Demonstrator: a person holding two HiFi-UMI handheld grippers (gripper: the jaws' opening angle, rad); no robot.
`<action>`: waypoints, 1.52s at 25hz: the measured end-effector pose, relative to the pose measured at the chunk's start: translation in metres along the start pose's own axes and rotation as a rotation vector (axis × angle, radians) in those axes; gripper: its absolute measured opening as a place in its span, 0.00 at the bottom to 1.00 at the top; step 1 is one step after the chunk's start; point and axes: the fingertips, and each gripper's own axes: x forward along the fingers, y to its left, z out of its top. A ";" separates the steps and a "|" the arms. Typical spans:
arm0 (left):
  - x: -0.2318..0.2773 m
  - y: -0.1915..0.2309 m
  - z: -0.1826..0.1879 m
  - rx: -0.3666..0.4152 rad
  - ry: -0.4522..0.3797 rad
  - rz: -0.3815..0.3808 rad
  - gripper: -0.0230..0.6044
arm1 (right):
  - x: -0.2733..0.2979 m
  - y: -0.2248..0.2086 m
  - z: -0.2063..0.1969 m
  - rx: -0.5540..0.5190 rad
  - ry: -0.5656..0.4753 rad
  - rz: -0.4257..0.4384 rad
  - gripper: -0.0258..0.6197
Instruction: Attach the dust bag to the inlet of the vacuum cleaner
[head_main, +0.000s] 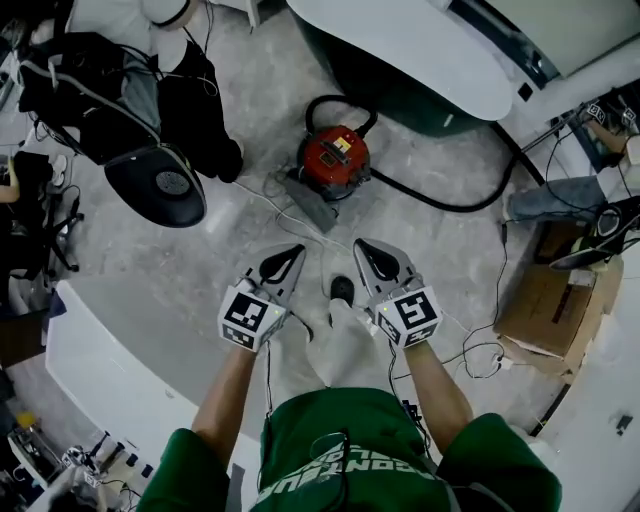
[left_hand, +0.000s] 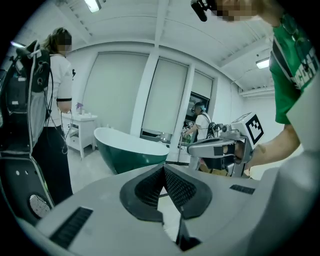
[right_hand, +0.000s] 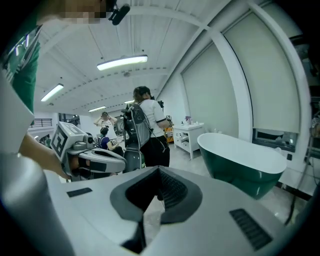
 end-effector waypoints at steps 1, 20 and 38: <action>-0.006 -0.007 0.012 -0.005 -0.006 -0.001 0.04 | -0.010 0.003 0.011 -0.003 0.001 -0.002 0.05; -0.082 -0.049 0.099 -0.041 -0.169 0.002 0.04 | -0.075 0.051 0.088 -0.004 -0.037 -0.015 0.05; -0.072 -0.054 0.119 -0.056 -0.222 -0.024 0.04 | -0.075 0.045 0.089 0.027 -0.047 -0.012 0.05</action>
